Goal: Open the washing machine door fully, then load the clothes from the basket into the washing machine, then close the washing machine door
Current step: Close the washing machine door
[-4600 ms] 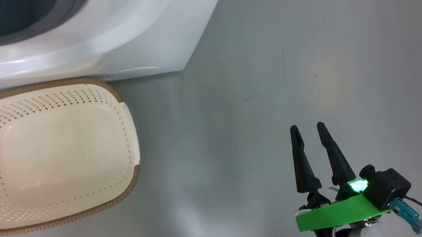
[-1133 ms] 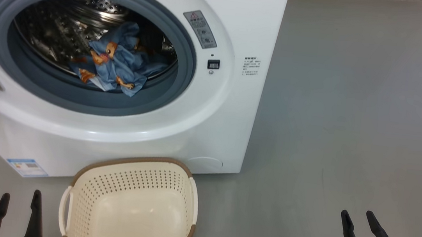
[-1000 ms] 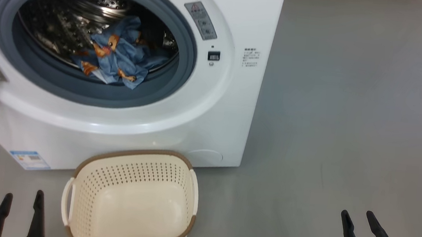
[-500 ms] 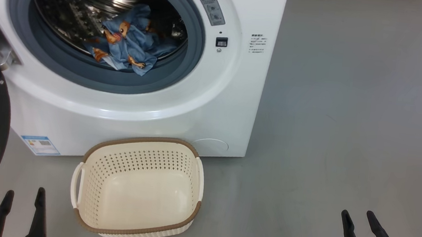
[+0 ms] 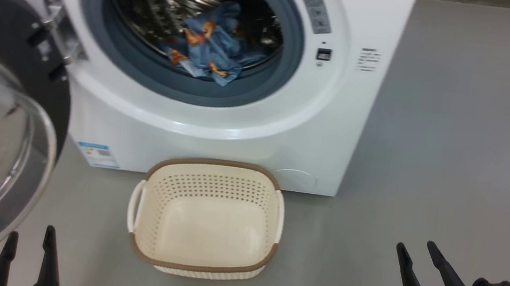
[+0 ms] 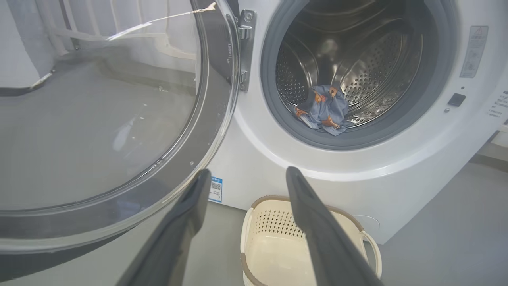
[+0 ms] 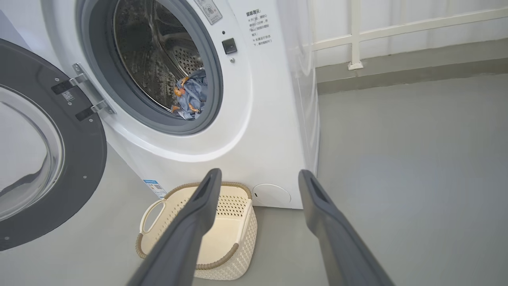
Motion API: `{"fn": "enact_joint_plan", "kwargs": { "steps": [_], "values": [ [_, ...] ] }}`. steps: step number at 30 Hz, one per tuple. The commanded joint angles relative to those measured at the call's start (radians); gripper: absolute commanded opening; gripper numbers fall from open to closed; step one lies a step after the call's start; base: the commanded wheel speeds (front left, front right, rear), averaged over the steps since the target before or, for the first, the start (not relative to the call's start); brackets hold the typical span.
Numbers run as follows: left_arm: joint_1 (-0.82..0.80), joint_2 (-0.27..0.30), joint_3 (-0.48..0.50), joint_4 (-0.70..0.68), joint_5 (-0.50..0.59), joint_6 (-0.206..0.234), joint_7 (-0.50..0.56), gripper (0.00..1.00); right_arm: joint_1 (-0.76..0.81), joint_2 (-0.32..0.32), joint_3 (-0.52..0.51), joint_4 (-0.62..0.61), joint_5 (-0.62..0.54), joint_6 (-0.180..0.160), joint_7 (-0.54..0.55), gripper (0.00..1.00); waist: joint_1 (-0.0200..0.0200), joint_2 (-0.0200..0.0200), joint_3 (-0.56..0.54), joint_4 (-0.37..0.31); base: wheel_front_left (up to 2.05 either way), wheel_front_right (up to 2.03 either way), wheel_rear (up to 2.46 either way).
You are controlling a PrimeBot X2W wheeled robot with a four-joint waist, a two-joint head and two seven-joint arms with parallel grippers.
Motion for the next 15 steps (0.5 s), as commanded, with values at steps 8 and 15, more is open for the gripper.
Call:
{"fn": "enact_joint_plan", "kwargs": {
  "steps": [8, 15],
  "values": [
    [0.006, -0.007, 0.048, -0.029, 0.001, -0.002, -0.006, 1.00, -0.059, -0.042, 0.065, 0.000, 0.006, 0.002, -0.005, 1.00, -0.0001, 0.0000, -0.008, 0.192, 0.00, 0.00, 0.00],
    [0.016, -0.021, 0.058, -0.022, 0.009, -0.002, -0.006, 1.00, -0.070, -0.051, 0.092, 0.013, 0.016, 0.002, -0.005, 1.00, -0.0001, 0.0000, -0.017, 0.311, 0.00, 0.00, 0.00]
  ]
}}
